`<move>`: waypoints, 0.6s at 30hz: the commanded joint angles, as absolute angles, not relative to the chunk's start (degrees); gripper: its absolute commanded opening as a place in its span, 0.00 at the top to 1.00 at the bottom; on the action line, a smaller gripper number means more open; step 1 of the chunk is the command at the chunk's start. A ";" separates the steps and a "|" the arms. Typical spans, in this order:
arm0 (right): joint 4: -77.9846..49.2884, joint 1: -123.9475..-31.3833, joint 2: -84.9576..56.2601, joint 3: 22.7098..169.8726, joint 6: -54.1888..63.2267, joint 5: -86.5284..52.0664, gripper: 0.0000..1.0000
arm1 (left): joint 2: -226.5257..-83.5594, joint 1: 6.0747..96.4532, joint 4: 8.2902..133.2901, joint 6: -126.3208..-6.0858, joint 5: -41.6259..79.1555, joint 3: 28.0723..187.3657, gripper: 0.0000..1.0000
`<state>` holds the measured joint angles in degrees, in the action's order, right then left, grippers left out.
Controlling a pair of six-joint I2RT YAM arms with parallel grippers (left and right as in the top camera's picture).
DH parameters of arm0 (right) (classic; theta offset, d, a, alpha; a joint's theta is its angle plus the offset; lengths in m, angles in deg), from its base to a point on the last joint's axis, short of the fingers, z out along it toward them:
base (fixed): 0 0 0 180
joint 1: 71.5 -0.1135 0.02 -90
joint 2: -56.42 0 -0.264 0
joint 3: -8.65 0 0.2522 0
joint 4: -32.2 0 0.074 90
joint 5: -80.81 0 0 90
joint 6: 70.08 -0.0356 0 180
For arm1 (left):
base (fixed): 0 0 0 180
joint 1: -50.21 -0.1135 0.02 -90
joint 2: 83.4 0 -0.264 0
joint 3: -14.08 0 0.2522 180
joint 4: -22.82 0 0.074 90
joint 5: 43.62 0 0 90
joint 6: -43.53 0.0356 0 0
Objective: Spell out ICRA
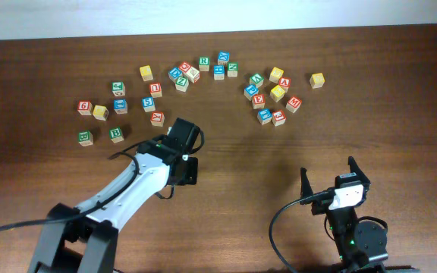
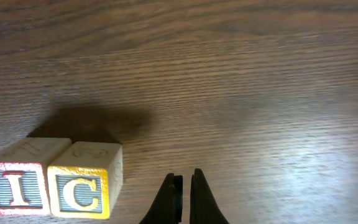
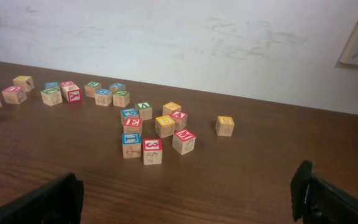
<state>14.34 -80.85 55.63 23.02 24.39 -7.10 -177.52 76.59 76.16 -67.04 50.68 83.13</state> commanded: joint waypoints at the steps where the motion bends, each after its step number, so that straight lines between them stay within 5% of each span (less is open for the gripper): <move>1: 13.90 -80.43 56.06 22.73 23.69 -7.06 0.02 | -179.84 76.74 75.81 -66.37 56.42 82.39 1.00; 18: 13.90 -80.43 56.06 22.73 23.69 -7.06 0.02 | -181.87 76.69 73.51 -66.83 61.76 82.39 1.00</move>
<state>14.34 -80.85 55.63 23.02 24.37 -7.10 -181.35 76.63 73.71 -67.07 59.11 83.02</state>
